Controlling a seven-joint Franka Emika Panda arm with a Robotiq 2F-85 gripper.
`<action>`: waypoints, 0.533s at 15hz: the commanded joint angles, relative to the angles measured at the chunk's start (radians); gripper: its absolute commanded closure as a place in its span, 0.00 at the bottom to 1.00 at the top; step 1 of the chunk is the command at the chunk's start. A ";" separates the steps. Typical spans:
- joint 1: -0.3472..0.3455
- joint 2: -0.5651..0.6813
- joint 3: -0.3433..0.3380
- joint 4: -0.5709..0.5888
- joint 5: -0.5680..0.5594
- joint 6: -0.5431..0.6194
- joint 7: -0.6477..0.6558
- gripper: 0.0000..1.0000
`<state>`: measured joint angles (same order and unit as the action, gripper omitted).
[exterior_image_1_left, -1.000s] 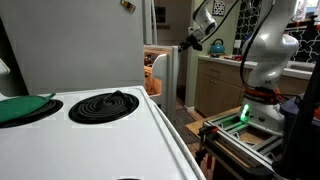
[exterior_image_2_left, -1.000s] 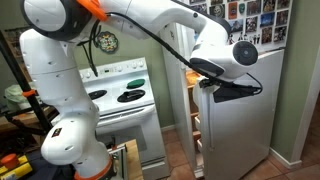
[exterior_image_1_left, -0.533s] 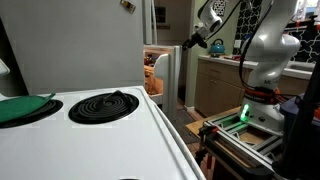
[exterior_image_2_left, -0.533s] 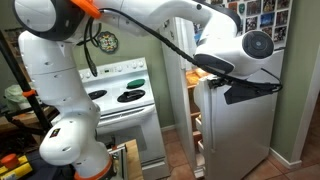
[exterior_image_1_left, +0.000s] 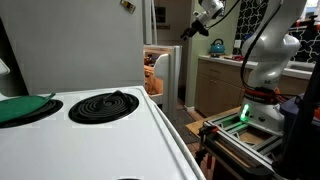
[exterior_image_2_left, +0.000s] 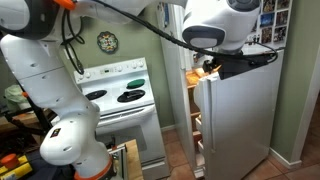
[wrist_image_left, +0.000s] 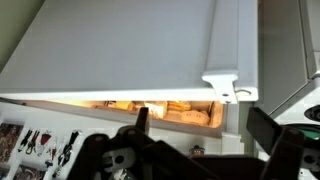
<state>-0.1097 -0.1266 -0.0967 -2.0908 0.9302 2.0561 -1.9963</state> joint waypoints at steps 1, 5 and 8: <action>0.036 -0.117 0.050 -0.035 -0.138 0.040 0.213 0.00; 0.079 -0.160 0.134 -0.052 -0.311 0.135 0.507 0.00; 0.124 -0.147 0.162 -0.054 -0.412 0.185 0.663 0.00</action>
<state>-0.0225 -0.2647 0.0486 -2.1090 0.6208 2.1785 -1.4666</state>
